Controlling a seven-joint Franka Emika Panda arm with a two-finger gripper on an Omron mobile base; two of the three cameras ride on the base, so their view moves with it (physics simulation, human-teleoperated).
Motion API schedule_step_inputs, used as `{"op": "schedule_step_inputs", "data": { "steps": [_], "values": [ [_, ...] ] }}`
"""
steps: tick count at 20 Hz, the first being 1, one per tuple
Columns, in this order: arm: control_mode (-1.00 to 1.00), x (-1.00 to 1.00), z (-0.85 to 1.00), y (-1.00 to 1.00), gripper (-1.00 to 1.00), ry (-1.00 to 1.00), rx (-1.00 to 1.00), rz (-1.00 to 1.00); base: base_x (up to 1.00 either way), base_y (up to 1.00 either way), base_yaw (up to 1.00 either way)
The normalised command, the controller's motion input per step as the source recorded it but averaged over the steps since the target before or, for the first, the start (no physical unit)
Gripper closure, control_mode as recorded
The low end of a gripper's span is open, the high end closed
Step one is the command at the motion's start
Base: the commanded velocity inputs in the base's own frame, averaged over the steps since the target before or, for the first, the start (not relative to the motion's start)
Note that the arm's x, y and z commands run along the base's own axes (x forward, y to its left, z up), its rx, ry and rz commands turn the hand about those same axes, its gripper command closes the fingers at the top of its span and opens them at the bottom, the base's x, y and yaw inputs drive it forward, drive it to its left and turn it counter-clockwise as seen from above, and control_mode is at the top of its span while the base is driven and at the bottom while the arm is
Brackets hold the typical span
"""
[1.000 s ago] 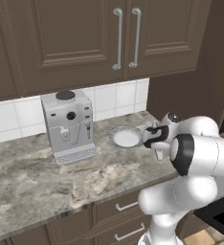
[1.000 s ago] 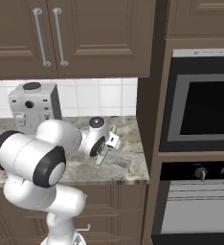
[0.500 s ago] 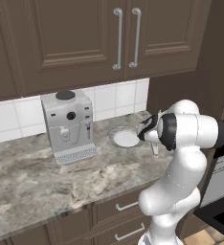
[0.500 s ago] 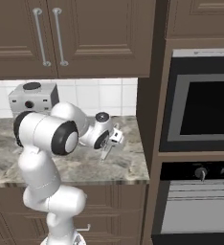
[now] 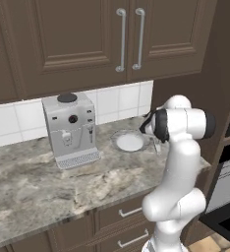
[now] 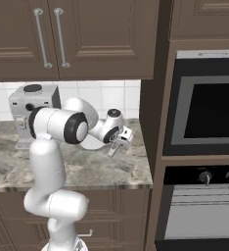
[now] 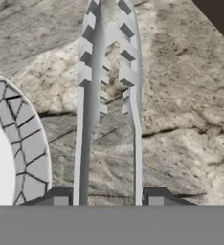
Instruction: Pick up the tongs from the counter and place them near the plate next to the oven.
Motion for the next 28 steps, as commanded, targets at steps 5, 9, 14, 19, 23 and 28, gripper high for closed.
{"op": "schedule_step_inputs", "data": {
  "steps": [5, 9, 14, 19, 23, 28],
  "values": [
    [-1.0, 0.41, -0.37, -0.03, 1.0, 0.01, 0.0, 0.0, 0.0, 0.0, 0.0],
    [-1.0, 0.23, -0.37, -0.08, 1.0, 0.0, 0.0, 0.0, 0.0, 0.0, 0.0],
    [-1.0, 0.05, -0.38, -0.11, -1.0, 0.01, 0.0, 0.02, 0.0, 0.0, 0.0],
    [-1.0, 0.0, -0.15, 0.0, -1.0, 0.01, 0.0, 0.01, 0.0, 0.0, 0.0],
    [-1.0, -0.07, 0.03, 0.0, -1.0, 0.0, 0.0, 0.0, 0.0, 0.0, 0.0],
    [-1.0, -0.17, 0.18, 0.0, -1.0, 0.0, 0.0, 0.0, 0.0, 0.0, 0.0]
  ]
}}
